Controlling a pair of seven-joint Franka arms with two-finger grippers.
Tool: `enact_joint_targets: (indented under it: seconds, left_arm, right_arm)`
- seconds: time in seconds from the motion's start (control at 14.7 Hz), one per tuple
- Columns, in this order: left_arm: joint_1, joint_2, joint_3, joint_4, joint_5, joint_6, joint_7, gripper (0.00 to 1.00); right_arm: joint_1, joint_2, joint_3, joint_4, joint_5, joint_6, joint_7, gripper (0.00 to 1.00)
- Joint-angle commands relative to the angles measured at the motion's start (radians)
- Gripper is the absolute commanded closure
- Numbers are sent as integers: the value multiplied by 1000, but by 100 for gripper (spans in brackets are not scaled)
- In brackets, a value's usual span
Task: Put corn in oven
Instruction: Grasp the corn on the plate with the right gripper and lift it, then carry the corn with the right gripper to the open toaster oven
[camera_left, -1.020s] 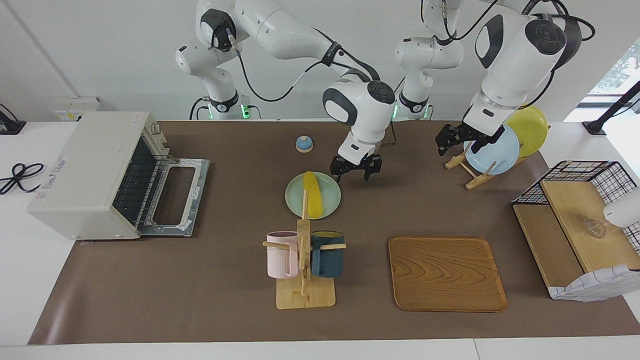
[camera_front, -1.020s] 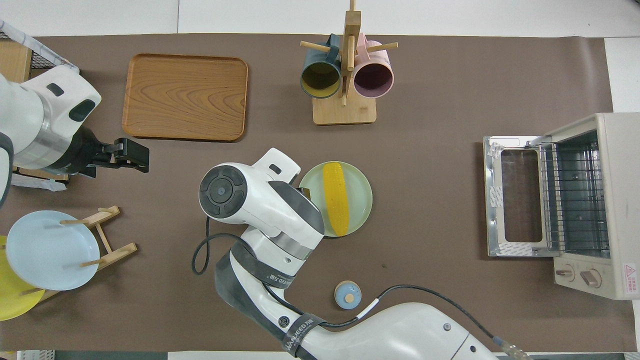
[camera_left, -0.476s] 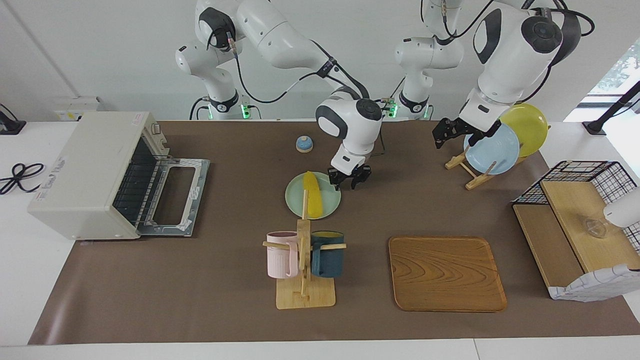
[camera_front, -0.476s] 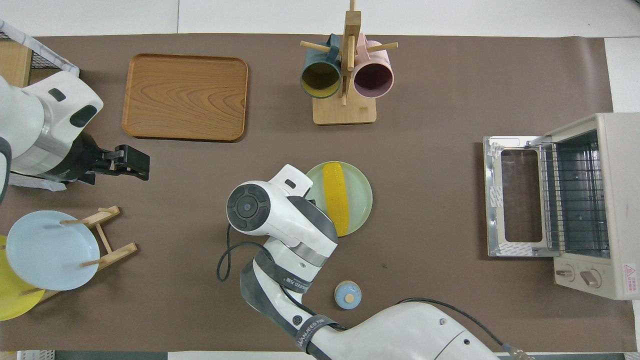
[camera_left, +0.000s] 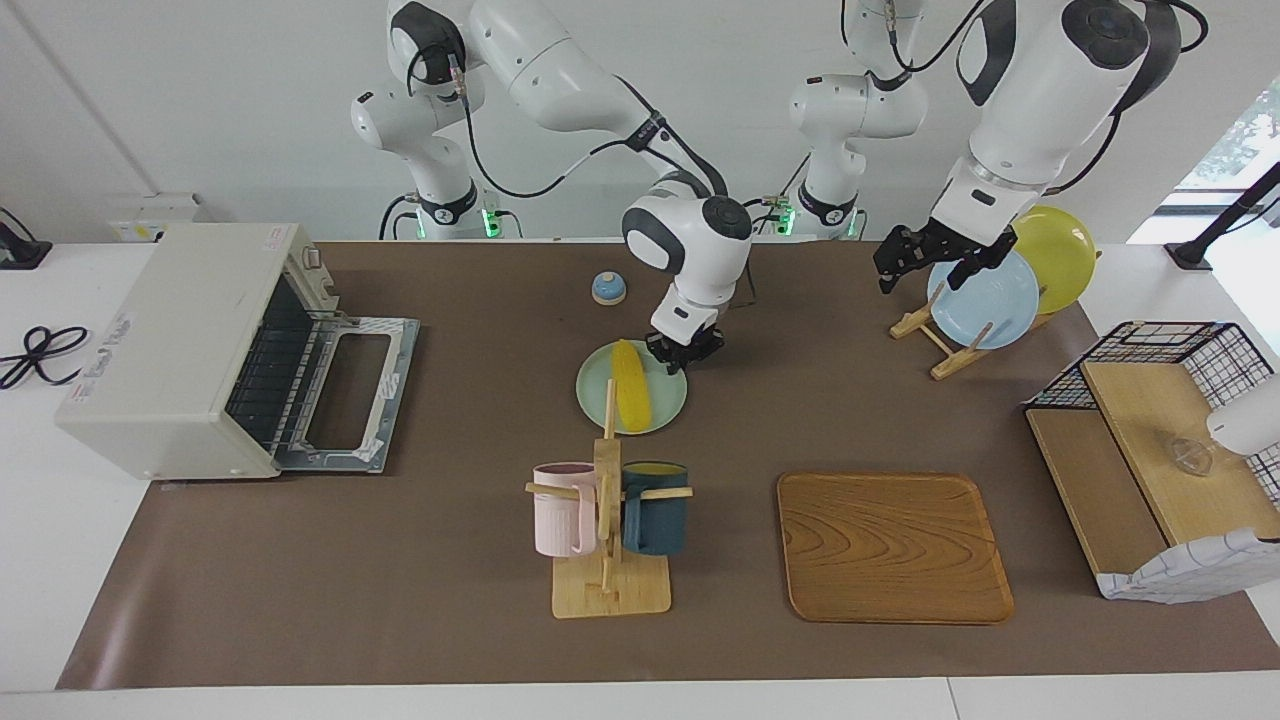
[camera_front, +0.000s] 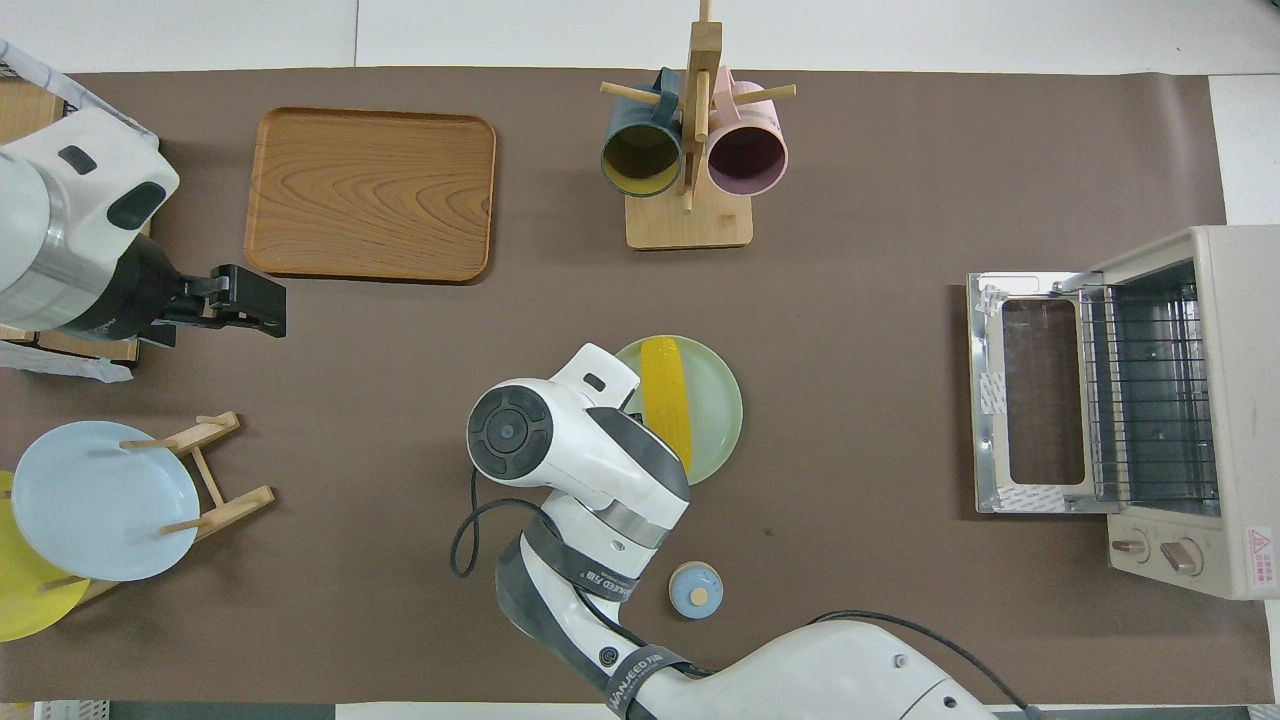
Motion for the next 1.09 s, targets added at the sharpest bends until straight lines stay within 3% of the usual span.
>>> enact_joint_targets:
  seconds: [0.0, 0.2, 0.34, 0.54, 0.75, 1.02]
  left_arm:
    - [1, 2, -3, -6, 7, -37, 9, 0]
    - [1, 0, -3, -7, 7, -33, 7, 0]
    - [0, -9, -3, -7, 7, -38, 7, 0]
    - [1, -27, -6, -19, 7, -41, 10, 0]
    - [3, -30, -7, -30, 9, -30, 29, 0]
    - [3, -29, -6, -30, 9, -18, 52, 0]
  right_arm:
    - [-12, -21, 6, -23, -75, -25, -13, 100]
    - [-43, -18, 3, 112, -114, -266, -31, 100]
    - [-89, -69, 2, 110, -132, -378, -86, 100]
    - [-224, -184, 5, 35, -131, -405, -206, 100]
    - [-417, -312, 5, -88, -121, -405, -445, 100]
    - [-577, -388, 3, -199, -121, -386, -542, 100]
